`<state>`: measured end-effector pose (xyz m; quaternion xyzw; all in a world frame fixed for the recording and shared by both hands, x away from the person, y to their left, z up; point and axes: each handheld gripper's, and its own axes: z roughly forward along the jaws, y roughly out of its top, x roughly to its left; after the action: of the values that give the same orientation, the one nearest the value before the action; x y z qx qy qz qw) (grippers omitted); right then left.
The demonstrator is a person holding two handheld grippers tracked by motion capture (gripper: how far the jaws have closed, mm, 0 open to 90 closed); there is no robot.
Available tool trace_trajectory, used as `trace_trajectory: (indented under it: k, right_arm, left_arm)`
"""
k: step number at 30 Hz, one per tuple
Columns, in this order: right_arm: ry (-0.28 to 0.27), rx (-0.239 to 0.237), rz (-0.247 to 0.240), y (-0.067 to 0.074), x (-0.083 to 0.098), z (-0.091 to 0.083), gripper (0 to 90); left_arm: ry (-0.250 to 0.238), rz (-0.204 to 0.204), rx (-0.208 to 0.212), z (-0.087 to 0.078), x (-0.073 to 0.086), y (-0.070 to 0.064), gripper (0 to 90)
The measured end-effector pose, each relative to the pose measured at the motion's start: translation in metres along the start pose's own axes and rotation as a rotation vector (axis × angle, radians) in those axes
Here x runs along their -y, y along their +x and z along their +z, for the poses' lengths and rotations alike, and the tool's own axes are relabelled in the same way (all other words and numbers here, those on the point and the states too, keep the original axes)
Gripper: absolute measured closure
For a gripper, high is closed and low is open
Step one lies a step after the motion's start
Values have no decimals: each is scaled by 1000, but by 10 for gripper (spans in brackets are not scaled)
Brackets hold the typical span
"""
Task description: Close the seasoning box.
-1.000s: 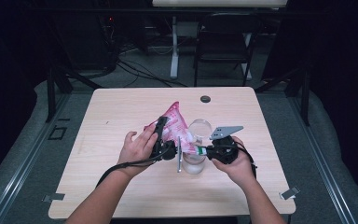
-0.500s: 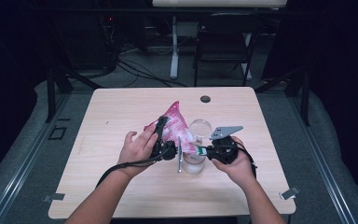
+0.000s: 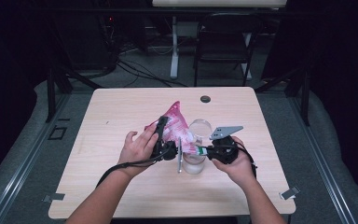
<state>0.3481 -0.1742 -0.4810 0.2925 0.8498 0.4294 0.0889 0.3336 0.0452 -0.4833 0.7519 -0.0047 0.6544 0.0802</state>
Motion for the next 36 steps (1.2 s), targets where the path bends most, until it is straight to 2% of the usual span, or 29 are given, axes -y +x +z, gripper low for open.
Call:
trace_trajectory:
  k: [36]
  right_arm:
    - [9,-1,5,-2,2,1,900]
  left_arm:
    - [-7,12,-7,-1,-3,1,579]
